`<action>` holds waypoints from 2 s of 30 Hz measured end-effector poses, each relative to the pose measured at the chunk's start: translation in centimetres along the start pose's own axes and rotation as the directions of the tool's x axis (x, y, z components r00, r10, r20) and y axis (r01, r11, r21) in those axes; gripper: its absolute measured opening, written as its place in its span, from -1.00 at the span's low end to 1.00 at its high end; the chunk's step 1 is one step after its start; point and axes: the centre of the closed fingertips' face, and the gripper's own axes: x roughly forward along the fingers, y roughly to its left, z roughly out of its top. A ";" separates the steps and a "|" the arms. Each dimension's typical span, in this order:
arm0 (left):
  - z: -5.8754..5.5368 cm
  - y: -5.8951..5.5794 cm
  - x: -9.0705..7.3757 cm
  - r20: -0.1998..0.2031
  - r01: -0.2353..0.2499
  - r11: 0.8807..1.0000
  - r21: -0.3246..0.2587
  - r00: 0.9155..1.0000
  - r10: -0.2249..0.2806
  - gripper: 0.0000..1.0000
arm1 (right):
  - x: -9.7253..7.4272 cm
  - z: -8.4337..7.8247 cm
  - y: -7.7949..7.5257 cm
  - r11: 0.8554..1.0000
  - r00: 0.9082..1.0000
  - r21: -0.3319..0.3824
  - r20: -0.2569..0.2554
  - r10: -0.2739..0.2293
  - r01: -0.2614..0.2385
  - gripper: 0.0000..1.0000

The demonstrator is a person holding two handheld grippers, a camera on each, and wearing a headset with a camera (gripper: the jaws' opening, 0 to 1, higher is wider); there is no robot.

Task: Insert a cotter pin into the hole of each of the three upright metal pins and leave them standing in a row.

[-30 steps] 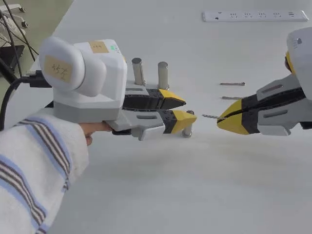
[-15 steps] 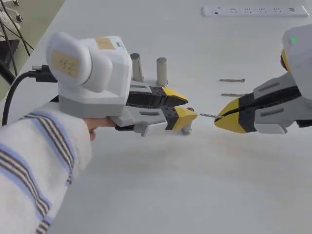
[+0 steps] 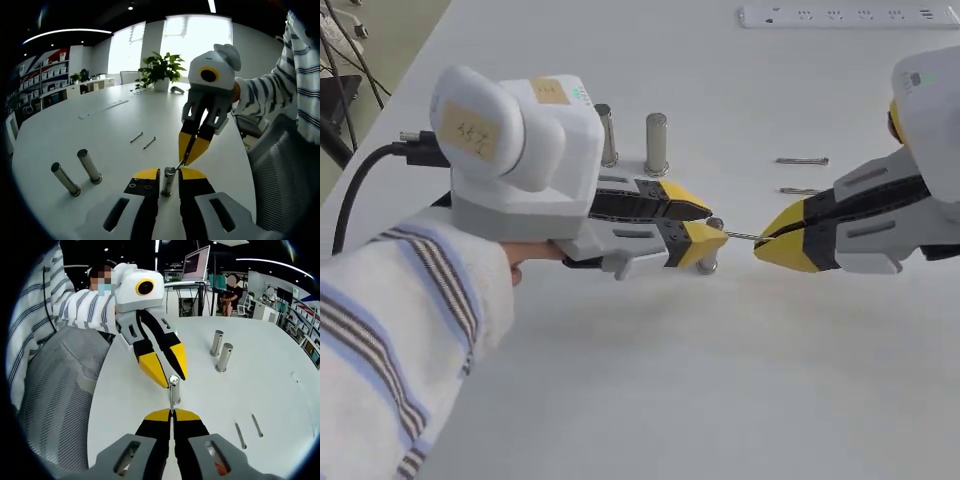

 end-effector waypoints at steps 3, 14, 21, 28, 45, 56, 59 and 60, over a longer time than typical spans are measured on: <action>-0.1 -0.1 0.1 -0.004 0.005 1.000 0.004 1.000 -0.004 -0.84 | 0.0 -0.1 -0.2 1.000 1.000 0.006 0.000 -0.003 0.003 -1.00; -0.3 0.0 0.2 -0.016 -0.017 1.000 0.010 1.000 0.017 -0.88 | -0.1 0.1 -0.3 1.000 1.000 0.013 0.014 -0.015 0.014 -1.00; -0.3 0.1 0.2 -0.017 -0.025 1.000 0.010 1.000 0.025 -0.89 | -0.1 0.0 -0.3 1.000 1.000 0.012 0.009 -0.006 0.006 -1.00; -0.3 0.0 0.3 -0.018 -0.035 0.999 0.025 0.999 0.035 -0.89 | 0.1 0.2 -0.4 1.000 1.000 0.005 0.010 -0.002 0.002 -1.00; -0.3 -0.2 0.5 -0.013 -0.041 0.999 0.018 0.999 0.041 -0.89 | 1.0 0.8 -0.6 1.000 1.000 -0.014 0.014 0.002 -0.001 -1.00; -0.4 0.0 0.3 -0.016 -0.045 0.999 -0.003 0.999 0.045 -0.89 | 1.6 1.6 -0.8 0.994 1.000 -0.112 0.020 0.000 0.003 -1.00; -0.5 0.1 0.3 -0.016 -0.049 0.999 -0.008 0.999 0.049 -0.89 | 1.7 1.8 -0.8 0.990 0.999 -0.139 0.038 -0.002 0.007 -1.00; -0.5 0.2 0.2 -0.017 -0.050 0.999 -0.008 0.999 0.050 -0.89 | 1.8 1.9 -0.9 0.989 0.999 -0.149 0.047 -0.005 0.012 -1.00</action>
